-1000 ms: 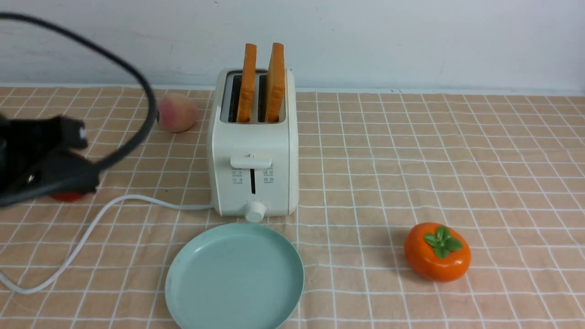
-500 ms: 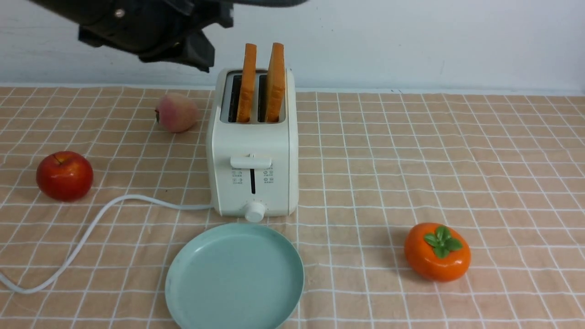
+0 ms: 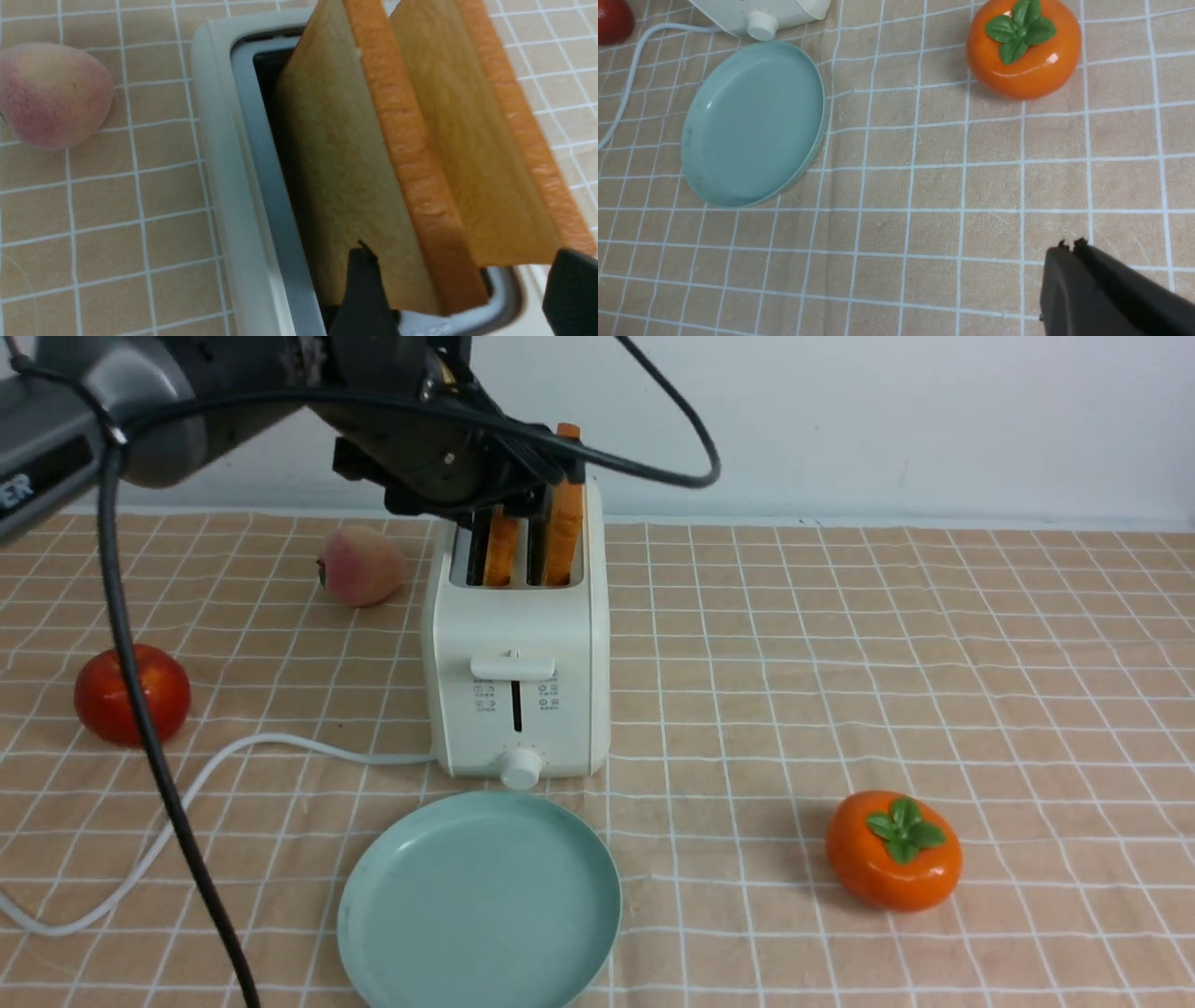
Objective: Take toasted bread from bread machine on light coffee tablecloth place on plate.
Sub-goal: 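Reach for a toast slice standing in the toaster with the left gripper, then place the slice of bread on the plate with the left gripper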
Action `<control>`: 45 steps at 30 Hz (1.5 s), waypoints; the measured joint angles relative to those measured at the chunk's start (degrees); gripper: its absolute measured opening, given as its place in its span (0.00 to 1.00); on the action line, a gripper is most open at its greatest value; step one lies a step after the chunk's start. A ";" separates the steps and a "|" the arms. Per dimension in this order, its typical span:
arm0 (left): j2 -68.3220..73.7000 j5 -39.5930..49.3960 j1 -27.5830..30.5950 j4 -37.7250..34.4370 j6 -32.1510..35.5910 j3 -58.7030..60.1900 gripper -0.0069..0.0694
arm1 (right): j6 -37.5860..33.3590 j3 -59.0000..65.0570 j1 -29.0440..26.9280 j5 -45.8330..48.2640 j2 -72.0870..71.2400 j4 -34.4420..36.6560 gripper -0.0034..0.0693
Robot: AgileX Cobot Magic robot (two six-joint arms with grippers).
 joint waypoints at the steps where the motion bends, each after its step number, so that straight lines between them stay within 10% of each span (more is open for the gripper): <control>1: 0.73 -0.13 0.00 0.52 0.00 0.00 0.71 | 0.00 0.00 0.00 0.00 0.00 0.00 0.05; 9: 2.87 -0.41 0.00 5.29 0.00 -0.13 0.19 | 0.00 0.00 0.00 0.00 0.00 0.00 0.06; 27: -32.09 19.18 0.00 1.36 -2.43 3.31 0.21 | 0.00 0.00 0.00 -2.48 0.00 0.00 0.08; 37: -45.10 -9.37 0.00 -30.70 3.94 55.24 0.21 | -0.87 0.00 0.00 -2.60 0.00 0.00 0.09; 45: -35.10 -31.37 0.00 -68.35 30.81 68.87 0.21 | -1.05 0.00 0.00 -2.62 0.00 0.00 0.10</control>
